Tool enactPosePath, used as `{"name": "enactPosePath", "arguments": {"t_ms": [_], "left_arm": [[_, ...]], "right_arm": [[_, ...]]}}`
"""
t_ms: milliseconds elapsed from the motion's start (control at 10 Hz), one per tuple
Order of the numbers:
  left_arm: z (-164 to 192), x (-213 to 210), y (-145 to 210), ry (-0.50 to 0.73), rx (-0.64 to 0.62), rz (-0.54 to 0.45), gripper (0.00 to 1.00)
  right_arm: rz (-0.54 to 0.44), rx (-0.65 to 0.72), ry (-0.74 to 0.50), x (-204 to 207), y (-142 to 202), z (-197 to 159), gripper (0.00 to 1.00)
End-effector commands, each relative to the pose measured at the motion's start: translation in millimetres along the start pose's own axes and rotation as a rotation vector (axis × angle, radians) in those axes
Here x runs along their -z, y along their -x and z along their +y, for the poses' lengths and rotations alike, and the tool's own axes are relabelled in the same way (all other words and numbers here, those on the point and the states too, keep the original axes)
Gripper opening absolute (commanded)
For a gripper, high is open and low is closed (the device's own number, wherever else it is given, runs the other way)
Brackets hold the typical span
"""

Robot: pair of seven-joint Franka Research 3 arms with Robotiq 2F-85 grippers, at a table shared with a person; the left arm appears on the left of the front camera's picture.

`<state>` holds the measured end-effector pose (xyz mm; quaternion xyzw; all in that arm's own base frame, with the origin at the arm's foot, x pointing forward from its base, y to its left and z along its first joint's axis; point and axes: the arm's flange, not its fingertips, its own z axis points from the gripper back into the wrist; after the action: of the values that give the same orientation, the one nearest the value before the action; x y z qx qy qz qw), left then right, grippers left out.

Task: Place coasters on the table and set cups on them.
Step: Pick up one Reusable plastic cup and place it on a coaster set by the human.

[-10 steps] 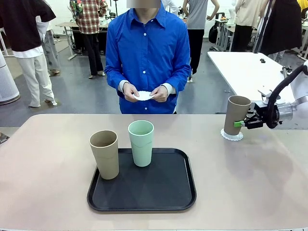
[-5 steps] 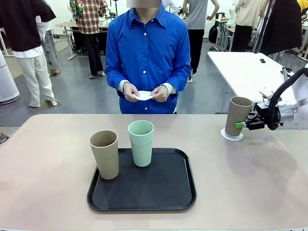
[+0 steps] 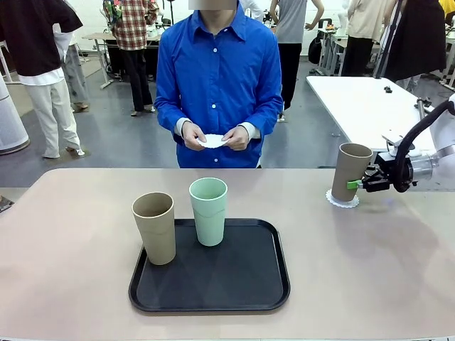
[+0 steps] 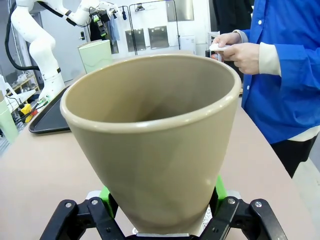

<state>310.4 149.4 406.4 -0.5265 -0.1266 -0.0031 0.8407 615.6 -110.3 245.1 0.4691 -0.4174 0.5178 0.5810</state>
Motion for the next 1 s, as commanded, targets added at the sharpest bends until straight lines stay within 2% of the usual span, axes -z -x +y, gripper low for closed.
{"name": "enactPosePath", "arguments": {"t_ms": [0, 500, 600, 900], "left_arm": [[0.0, -1.7, 0.5, 0.017, 0.007, -0.009, 1.00], [0.0, -1.7, 0.5, 0.017, 0.007, -0.009, 1.00], [0.0, -1.7, 0.5, 0.017, 0.007, -0.009, 1.00], [0.0, -1.7, 0.5, 0.017, 0.007, -0.009, 1.00]], "right_arm": [[-0.011, 0.025, -0.014, -0.1, 0.1, -12.3, 0.84], [-0.006, 0.036, -0.013, -0.4, 3.6, -13.5, 0.84], [-0.009, 0.042, -0.013, -0.6, 3.2, -13.2, 1.00], [-0.009, 0.048, -0.019, -1.2, 3.5, -13.1, 1.00]]}}
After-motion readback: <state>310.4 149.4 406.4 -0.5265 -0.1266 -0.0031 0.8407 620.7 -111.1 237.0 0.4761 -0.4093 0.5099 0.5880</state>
